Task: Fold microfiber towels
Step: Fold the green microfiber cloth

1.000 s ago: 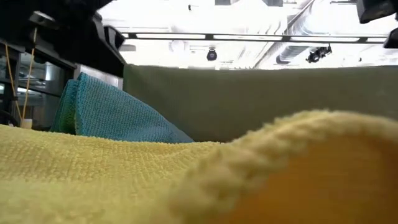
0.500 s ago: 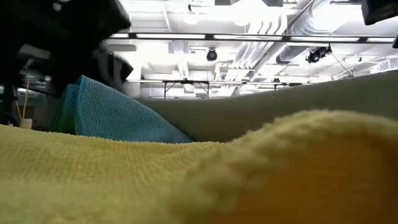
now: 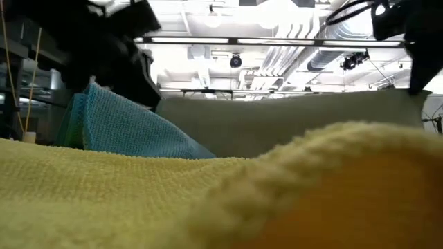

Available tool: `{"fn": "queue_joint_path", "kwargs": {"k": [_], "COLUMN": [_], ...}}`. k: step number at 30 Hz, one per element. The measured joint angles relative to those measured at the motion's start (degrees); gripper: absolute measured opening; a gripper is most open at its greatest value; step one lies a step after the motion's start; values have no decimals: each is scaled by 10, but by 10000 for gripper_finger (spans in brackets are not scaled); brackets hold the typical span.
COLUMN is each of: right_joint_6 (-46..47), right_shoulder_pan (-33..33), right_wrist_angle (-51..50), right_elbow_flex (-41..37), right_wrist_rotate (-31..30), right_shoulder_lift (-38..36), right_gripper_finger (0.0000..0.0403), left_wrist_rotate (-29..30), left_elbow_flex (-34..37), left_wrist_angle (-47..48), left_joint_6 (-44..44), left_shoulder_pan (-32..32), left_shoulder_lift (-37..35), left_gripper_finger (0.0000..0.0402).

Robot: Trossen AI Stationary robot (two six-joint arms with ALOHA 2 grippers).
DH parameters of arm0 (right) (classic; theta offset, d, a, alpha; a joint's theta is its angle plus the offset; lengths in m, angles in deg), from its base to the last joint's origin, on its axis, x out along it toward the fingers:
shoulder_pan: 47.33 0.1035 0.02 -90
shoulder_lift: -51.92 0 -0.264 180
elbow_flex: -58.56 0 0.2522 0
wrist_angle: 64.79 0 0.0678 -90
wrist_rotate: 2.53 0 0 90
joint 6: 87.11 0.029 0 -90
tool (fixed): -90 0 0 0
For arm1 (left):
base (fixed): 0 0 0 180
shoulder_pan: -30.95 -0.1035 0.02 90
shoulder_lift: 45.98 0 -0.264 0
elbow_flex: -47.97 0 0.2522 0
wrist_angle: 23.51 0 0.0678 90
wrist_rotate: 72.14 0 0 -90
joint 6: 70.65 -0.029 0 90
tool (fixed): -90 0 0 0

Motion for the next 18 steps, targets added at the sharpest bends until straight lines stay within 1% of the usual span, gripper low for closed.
{"fn": "queue_joint_path", "kwargs": {"k": [6,10,14,18], "right_joint_6": [-38,-42,-63,-87], "right_shoulder_pan": [-60,-92,-119,-148], "right_wrist_angle": [-2,-4,27,64], "right_elbow_flex": [0,-3,-45,-93], "right_wrist_rotate": [-24,-42,-38,-36], "right_shoulder_lift": [0,0,0,0], "right_gripper_finger": [0,0,0,0], "left_wrist_rotate": [48,56,55,68], "left_elbow_flex": [0,0,0,0], "left_wrist_angle": [-16,-17,-12,-19], "left_joint_6": [-49,-69,-65,-64], "left_shoulder_pan": [-53,-90,-116,-118], "left_shoulder_lift": [8,8,8,7], "left_gripper_finger": [0,0,0,0]}}
